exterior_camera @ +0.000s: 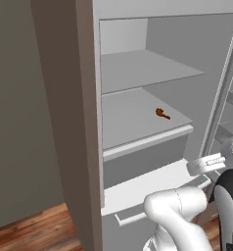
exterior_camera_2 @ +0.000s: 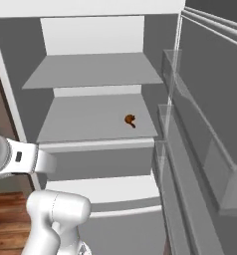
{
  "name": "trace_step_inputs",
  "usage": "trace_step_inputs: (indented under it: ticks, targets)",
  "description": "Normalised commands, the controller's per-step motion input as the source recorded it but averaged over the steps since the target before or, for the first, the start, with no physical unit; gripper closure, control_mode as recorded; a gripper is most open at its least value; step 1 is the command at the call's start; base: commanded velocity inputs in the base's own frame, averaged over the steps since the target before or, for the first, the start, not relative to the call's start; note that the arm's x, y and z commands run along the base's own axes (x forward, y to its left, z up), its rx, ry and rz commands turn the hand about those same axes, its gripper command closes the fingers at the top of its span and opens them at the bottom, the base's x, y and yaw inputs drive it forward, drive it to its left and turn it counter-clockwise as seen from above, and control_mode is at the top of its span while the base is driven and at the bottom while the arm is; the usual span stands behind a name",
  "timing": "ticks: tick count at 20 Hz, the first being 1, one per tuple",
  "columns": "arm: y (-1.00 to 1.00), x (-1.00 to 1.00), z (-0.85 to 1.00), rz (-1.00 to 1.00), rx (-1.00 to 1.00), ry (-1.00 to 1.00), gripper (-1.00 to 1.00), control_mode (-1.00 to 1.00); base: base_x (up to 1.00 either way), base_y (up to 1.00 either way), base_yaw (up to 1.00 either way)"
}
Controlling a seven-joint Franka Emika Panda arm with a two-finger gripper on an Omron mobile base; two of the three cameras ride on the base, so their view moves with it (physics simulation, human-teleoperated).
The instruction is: Open the fridge, remove the banana, broccoli, and chicken drumstick, and place them on any counter.
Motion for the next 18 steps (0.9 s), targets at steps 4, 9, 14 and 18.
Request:
trace_step_inputs:
  ticks: [4, 9, 14, 18]
  targets:
    - [0.0, 0.0, 0.0, 0.0, 0.0, 0.0, -1.0, 1.0, 0.59, -0.43, 0.05]
    - [0.0, 0.0, 0.0, 0.0, 0.0, 0.0, -1.0, 1.0, 0.36, -0.38, 0.03]
    - [0.0, 0.0, 0.0, 0.0, 0.0, 0.0, -1.0, 1.0, 0.07, -0.05, 0.0]
    - [-0.02, 0.0, -0.02, 0.0, 0.0, 0.02, -1.0, -1.0, 0.02, 0.0, -0.01]
